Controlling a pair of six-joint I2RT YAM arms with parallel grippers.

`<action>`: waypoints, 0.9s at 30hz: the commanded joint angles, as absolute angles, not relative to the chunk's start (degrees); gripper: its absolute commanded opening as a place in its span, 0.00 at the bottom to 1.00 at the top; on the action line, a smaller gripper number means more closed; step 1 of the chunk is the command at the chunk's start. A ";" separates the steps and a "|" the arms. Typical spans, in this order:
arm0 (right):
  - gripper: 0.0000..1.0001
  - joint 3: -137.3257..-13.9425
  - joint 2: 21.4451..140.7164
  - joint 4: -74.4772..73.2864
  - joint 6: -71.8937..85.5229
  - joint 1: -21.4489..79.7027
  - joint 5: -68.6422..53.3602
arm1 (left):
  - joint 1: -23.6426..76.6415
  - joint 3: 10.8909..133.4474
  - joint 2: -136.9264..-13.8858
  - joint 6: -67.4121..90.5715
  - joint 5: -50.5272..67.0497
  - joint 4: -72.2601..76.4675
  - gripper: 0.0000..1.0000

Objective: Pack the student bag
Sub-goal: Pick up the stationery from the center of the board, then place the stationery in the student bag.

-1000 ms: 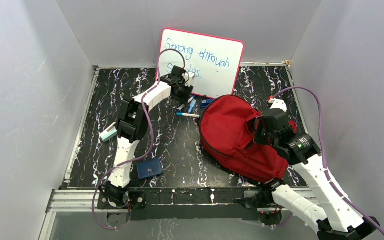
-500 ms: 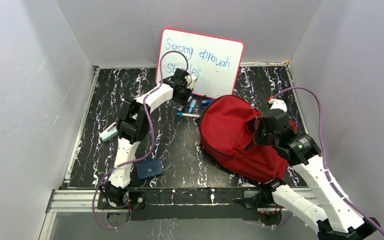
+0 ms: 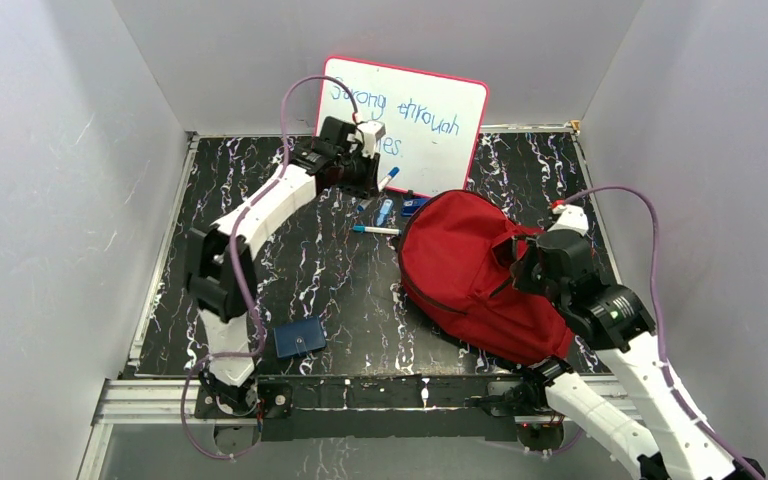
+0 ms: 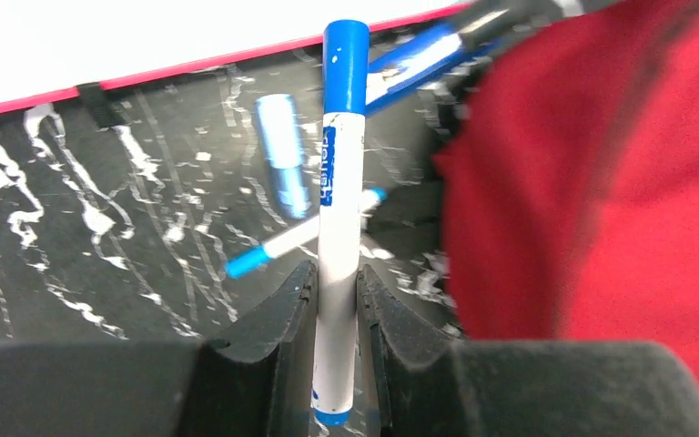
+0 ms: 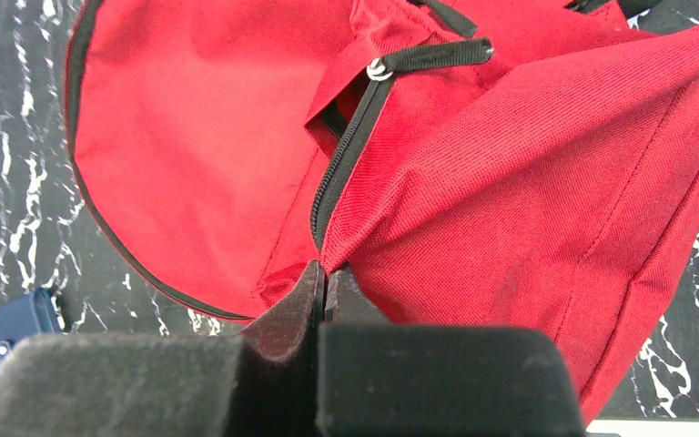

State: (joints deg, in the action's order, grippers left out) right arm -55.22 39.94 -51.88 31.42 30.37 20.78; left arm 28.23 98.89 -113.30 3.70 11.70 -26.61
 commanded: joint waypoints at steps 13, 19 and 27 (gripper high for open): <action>0.00 -53.63 32.81 -44.52 35.51 30.28 24.30 | 39.39 88.37 -96.30 15.68 34.90 -23.48 0.00; 0.00 -53.68 32.61 -44.68 35.60 30.28 24.08 | 45.69 88.62 -98.83 15.59 39.22 -23.88 0.00; 0.00 -53.19 32.58 -44.47 35.68 30.24 23.80 | 51.85 93.84 -104.14 16.17 39.92 -23.65 0.00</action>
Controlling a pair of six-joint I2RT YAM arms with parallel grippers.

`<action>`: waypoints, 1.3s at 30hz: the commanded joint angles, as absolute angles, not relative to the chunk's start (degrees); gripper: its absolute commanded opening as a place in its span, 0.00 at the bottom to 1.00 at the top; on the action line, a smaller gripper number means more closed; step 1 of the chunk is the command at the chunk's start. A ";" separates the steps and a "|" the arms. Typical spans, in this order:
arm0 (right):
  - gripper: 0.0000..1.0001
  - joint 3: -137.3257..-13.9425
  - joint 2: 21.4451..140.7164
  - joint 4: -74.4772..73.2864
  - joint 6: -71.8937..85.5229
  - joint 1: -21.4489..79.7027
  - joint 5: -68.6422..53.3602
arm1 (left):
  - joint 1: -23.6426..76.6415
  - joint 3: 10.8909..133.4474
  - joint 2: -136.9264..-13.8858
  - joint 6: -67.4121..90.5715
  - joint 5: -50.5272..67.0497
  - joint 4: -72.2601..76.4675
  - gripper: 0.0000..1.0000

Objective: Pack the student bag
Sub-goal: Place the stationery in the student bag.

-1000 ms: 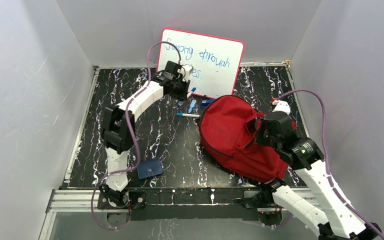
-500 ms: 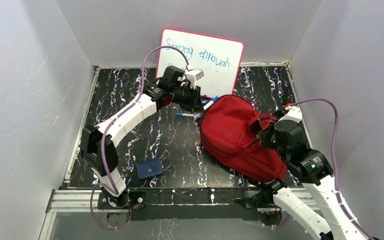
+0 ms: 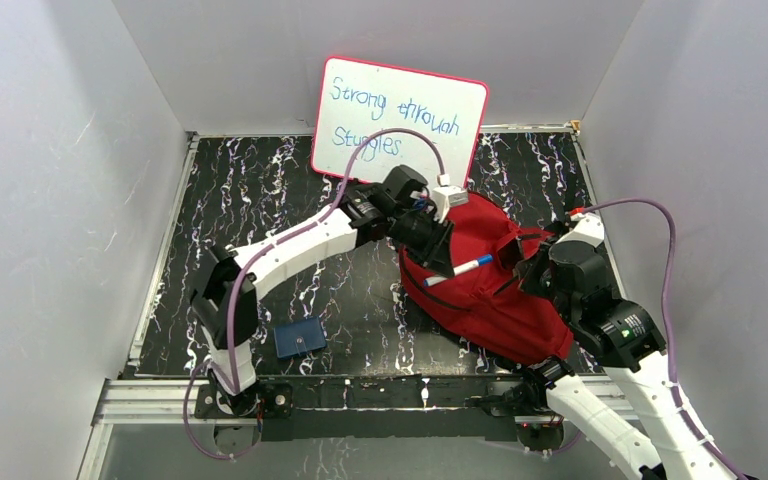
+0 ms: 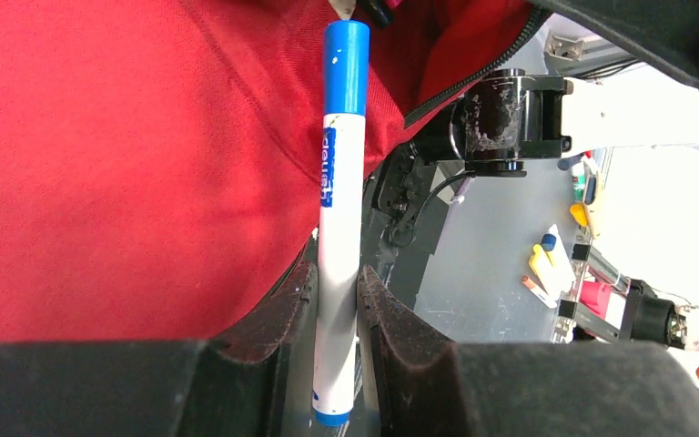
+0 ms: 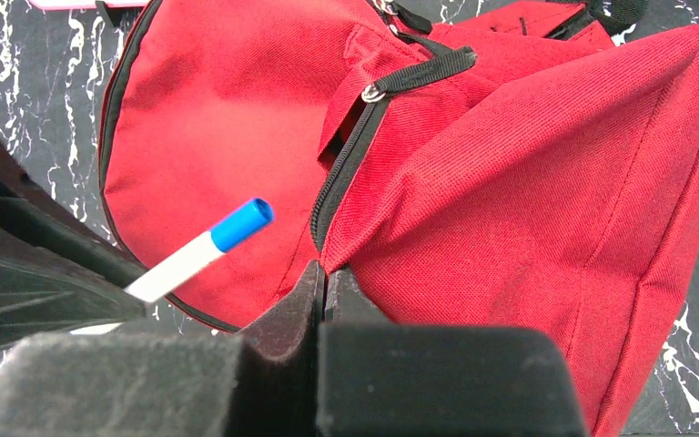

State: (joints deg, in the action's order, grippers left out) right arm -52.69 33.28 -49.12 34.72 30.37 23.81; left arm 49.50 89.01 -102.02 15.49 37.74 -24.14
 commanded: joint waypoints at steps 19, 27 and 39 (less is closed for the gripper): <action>0.00 -52.38 32.52 -44.48 35.60 30.28 23.04 | 53.09 118.79 -126.59 15.90 44.25 -26.60 0.00; 0.00 -52.23 31.97 -44.89 35.88 30.32 22.33 | 53.72 128.99 -133.41 21.46 46.04 -24.15 0.00; 0.00 -51.78 30.68 -45.16 37.34 30.31 23.00 | 56.94 114.44 -129.68 41.57 40.52 -2.63 0.00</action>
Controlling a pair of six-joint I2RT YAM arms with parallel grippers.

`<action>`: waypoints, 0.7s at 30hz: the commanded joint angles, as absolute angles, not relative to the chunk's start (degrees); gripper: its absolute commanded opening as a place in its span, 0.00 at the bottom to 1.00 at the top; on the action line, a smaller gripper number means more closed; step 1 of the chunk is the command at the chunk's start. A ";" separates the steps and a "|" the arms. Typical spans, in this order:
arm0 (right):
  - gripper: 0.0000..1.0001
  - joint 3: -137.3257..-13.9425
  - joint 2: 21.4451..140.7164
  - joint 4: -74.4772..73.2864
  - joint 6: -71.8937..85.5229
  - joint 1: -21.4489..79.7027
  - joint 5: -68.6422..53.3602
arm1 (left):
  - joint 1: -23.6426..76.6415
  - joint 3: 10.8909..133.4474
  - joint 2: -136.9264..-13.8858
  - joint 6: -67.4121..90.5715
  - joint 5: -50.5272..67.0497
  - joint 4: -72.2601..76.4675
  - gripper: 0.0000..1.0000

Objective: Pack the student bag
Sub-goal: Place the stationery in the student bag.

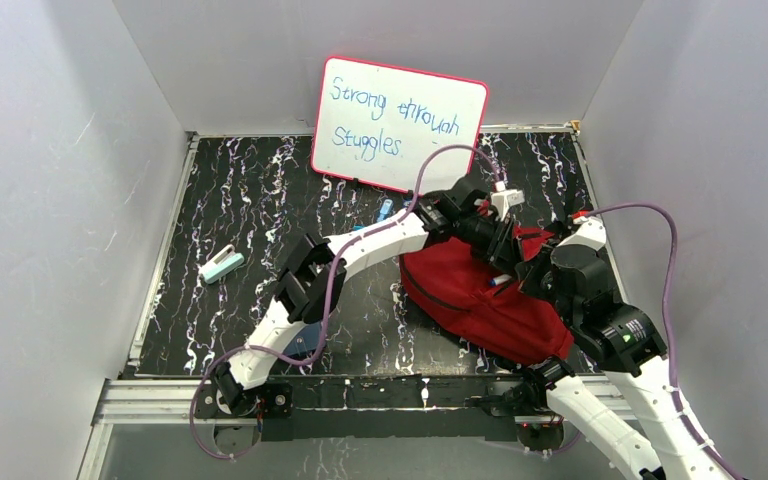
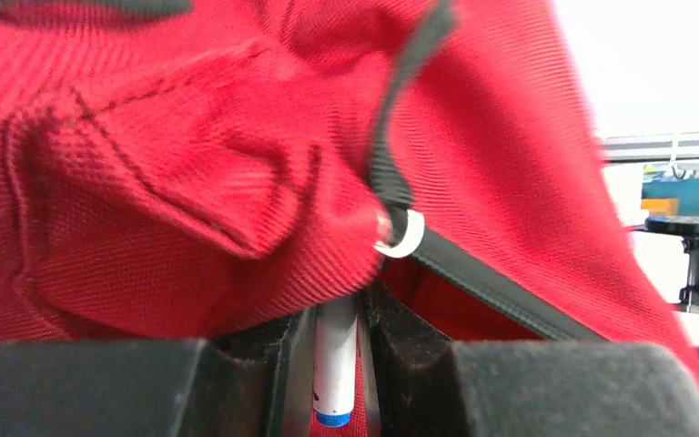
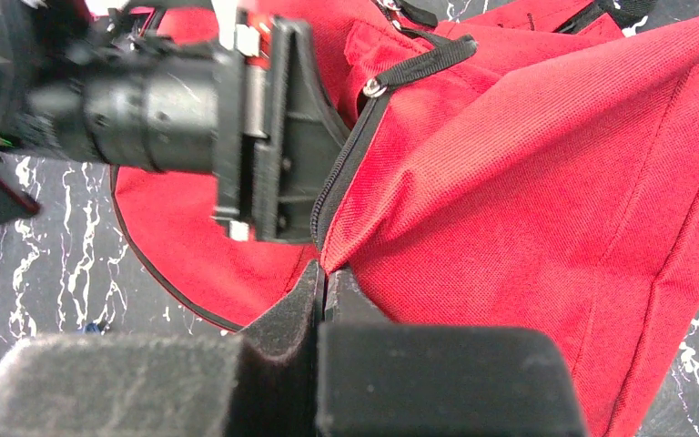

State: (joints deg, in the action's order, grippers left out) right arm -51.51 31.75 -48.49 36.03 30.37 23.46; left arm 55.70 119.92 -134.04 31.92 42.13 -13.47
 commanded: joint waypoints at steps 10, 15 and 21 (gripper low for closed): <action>0.00 -51.33 30.57 -44.82 37.44 30.28 22.82 | 58.62 111.01 -127.09 42.70 39.95 -0.26 0.25; 0.00 -51.15 30.61 -44.44 37.44 30.32 22.94 | 58.38 110.96 -123.93 37.57 35.43 -4.97 0.47; 0.00 -51.03 30.94 -44.22 37.36 30.28 22.94 | 56.09 108.75 -119.38 34.01 33.43 -8.93 0.52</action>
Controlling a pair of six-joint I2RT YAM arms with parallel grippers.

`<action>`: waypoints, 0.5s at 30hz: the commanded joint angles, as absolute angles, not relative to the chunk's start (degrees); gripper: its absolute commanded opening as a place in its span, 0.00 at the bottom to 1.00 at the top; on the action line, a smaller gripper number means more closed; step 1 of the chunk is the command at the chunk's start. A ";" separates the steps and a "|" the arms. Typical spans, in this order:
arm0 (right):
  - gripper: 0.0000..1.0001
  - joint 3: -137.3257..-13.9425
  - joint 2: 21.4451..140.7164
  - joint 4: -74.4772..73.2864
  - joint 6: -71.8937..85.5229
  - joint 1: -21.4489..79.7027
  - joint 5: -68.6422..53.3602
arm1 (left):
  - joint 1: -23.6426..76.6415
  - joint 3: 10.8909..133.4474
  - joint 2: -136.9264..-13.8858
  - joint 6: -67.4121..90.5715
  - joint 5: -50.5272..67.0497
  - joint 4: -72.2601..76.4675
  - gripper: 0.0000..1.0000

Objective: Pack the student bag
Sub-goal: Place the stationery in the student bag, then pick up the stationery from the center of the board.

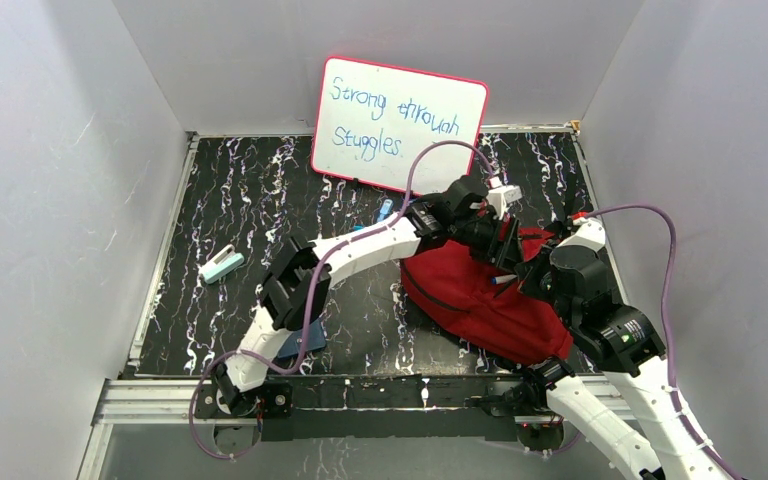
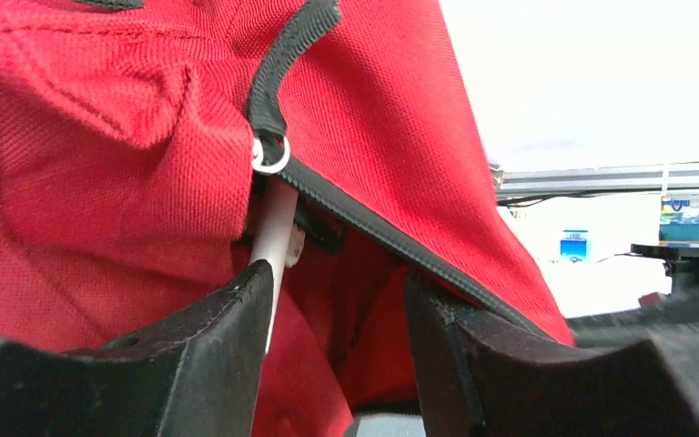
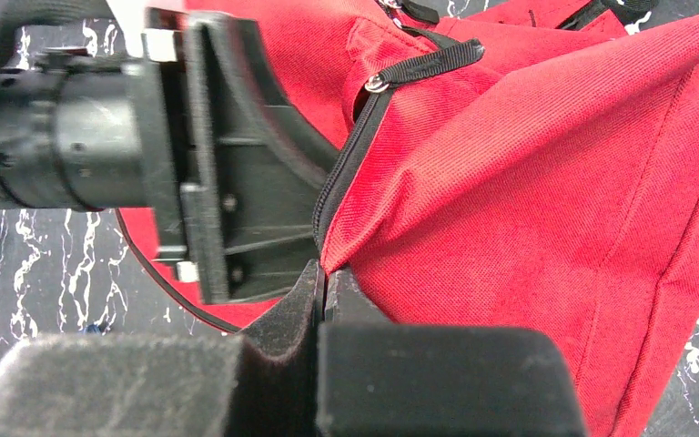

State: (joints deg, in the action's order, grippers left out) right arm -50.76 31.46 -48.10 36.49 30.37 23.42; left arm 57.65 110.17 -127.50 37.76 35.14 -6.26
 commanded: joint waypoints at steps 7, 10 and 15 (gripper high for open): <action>0.00 -50.54 30.44 -44.12 37.31 30.28 23.39 | 50.55 100.32 -108.42 29.96 31.93 -11.41 0.53; 0.00 -50.32 30.16 -44.16 36.88 30.28 23.90 | 46.92 92.56 -101.95 28.79 31.28 -10.62 0.53; 0.00 -49.89 30.43 -43.41 36.11 30.31 23.33 | 39.25 84.94 -94.08 25.56 24.59 -13.15 0.53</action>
State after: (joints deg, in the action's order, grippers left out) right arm -49.91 31.00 -47.57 36.42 30.37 23.46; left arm 43.81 88.31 -100.01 29.95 30.85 -10.07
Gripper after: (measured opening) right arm 0.021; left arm 0.531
